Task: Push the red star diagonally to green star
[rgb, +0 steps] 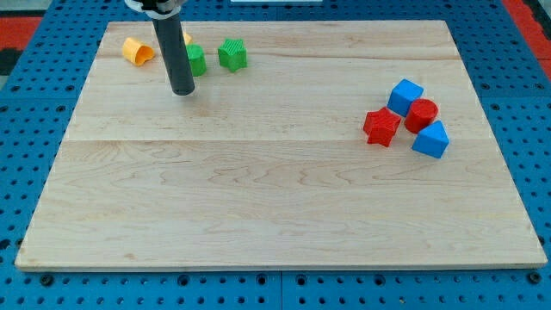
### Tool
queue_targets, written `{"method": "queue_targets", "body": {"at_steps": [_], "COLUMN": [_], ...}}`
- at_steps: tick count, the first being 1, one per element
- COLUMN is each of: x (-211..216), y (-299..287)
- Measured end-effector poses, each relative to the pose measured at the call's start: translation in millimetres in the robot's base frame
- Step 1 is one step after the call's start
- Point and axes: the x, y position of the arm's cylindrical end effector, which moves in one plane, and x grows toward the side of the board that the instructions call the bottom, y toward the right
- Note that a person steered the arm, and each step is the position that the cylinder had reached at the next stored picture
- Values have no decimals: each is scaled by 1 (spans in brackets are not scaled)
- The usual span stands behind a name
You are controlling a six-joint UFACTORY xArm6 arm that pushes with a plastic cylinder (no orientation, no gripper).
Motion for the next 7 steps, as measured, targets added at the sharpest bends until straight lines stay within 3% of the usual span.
{"method": "queue_targets", "body": {"at_steps": [1,2,3,4,5,7], "x": [0,10,86,121,107,58], "y": [56,147,205,267,307,218]}}
